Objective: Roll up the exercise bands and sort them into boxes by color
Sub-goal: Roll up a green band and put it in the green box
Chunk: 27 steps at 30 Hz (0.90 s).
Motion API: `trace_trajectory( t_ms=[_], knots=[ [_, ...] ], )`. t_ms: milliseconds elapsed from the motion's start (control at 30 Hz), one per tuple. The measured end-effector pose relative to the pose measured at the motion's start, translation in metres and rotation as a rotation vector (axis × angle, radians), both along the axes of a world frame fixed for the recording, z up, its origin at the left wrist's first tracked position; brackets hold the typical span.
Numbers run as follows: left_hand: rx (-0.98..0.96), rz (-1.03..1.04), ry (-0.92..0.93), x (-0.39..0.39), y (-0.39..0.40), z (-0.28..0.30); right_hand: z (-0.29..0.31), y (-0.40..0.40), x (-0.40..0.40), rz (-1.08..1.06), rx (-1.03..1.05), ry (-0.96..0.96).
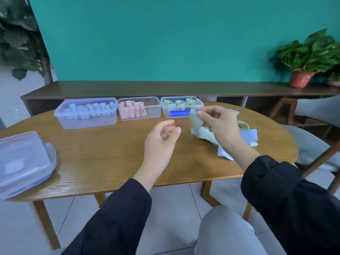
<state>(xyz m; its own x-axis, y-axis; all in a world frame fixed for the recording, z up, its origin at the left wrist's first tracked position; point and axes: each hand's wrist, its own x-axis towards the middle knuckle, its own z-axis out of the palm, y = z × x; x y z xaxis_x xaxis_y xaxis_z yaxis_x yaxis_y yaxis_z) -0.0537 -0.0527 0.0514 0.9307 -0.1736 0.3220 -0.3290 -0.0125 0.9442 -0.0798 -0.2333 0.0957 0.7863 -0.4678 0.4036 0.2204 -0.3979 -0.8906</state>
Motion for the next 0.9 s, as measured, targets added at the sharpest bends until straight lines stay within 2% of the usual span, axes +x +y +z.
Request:
trace_trajectory(
  t_ms=[167,367,467,700,900],
  knots=[
    [-0.122,0.047,-0.048,0.0,0.03,0.022,0.014,0.053,0.012,0.239,0.154,-0.087],
    [-0.254,0.117,0.021,0.005,0.066,0.033,0.015,0.1,0.026,0.425,0.169,-0.105],
    [-0.312,0.132,0.062,0.01,0.078,0.031,0.005,0.116,0.032,0.454,0.239,-0.138],
    [-0.263,0.066,0.018,0.011,0.086,0.02,-0.019,0.128,0.032,0.493,0.446,-0.213],
    [-0.231,0.008,0.027,0.002,0.084,0.018,-0.009,0.122,0.029,0.512,0.407,-0.266]
  ],
)
